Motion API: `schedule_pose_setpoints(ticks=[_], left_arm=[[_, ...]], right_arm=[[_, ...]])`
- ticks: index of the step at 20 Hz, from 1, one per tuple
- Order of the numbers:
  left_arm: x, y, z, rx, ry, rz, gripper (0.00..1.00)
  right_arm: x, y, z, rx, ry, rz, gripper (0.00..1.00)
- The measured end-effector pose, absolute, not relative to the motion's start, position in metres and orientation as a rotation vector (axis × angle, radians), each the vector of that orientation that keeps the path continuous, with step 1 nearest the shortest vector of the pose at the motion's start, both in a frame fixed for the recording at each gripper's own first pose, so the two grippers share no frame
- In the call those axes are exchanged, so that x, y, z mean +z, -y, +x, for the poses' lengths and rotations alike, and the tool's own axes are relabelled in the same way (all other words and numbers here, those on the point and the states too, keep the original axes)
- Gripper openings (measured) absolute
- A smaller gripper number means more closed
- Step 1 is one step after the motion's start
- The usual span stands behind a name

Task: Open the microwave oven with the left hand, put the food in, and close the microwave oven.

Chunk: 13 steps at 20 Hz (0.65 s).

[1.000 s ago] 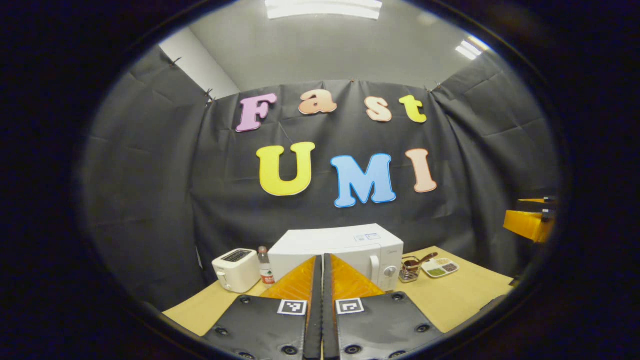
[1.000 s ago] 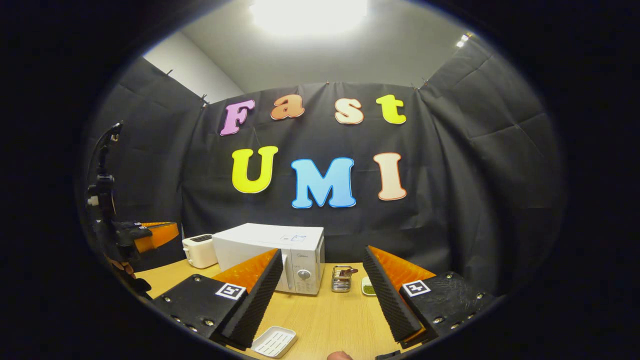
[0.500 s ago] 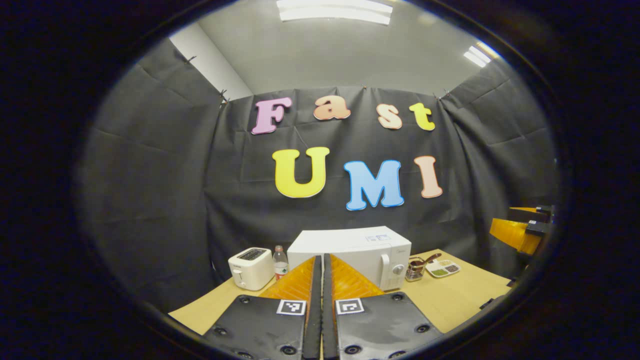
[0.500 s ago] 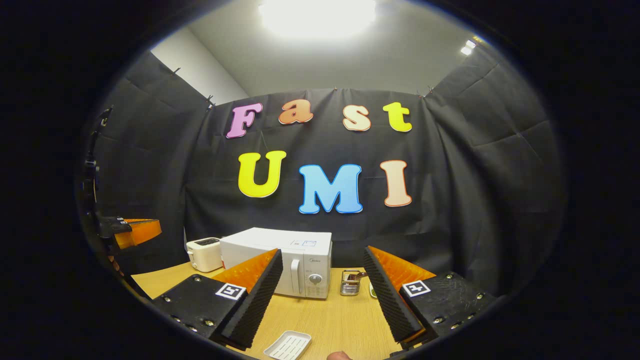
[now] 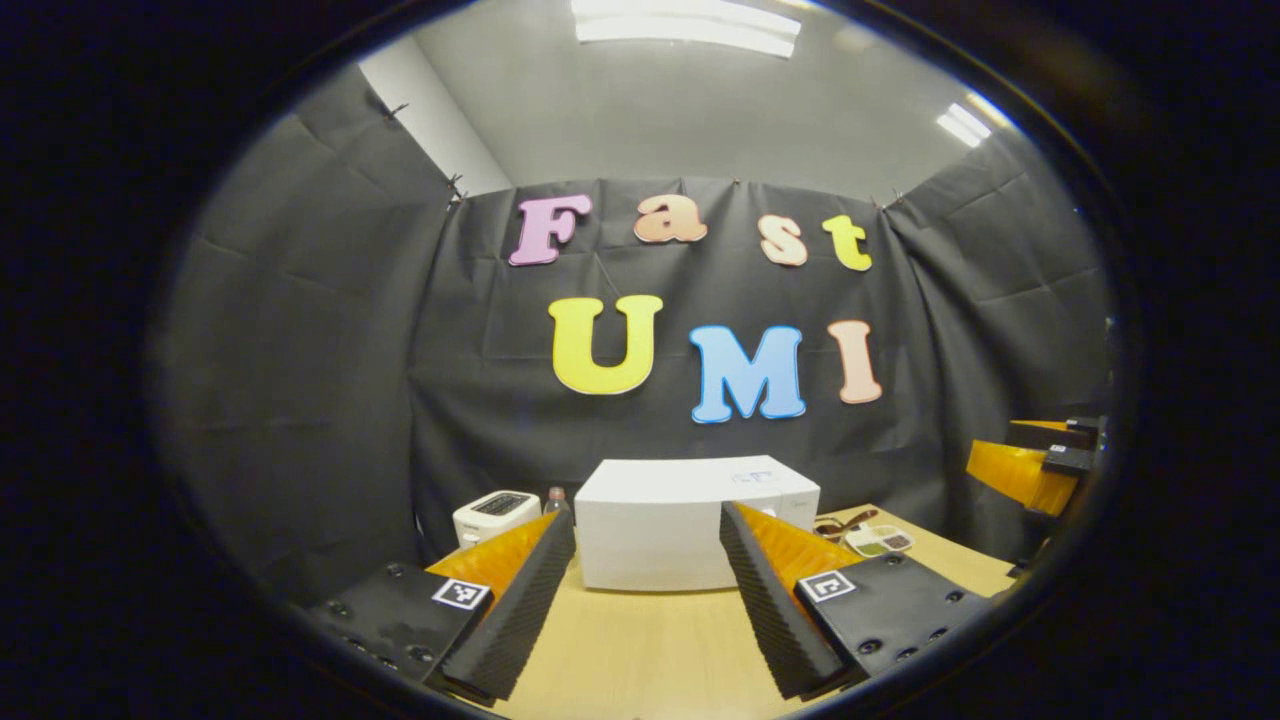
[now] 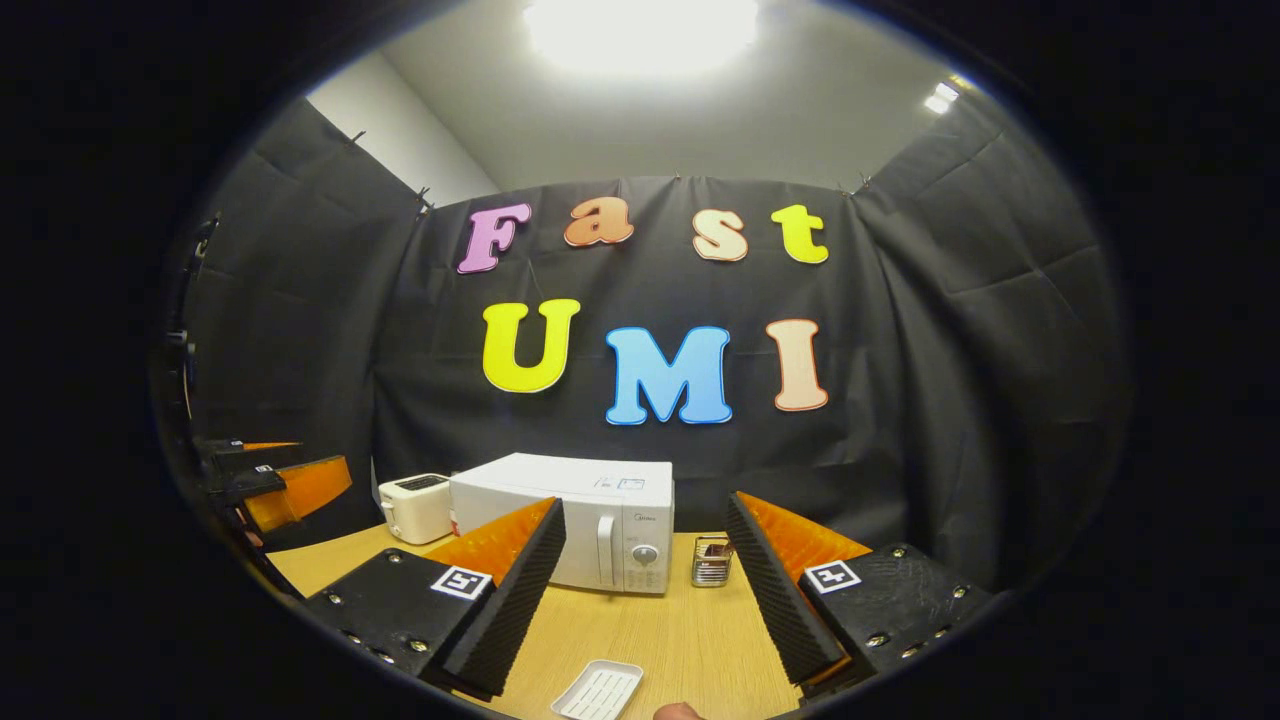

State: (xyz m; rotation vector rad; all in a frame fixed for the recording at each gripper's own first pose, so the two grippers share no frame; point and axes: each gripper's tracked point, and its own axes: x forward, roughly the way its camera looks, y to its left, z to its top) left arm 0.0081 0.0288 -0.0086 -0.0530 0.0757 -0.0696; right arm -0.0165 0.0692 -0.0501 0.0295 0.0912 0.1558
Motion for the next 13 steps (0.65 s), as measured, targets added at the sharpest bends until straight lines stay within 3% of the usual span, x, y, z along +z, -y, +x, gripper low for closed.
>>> schedule_pose_setpoints(ticks=[13], left_arm=[[-0.0036,-0.0371,0.0134,-0.074,-0.039,-0.022,0.96]], right_arm=[[-0.0493,-0.0771,-0.0101,0.151,-0.085,0.026,0.98]])
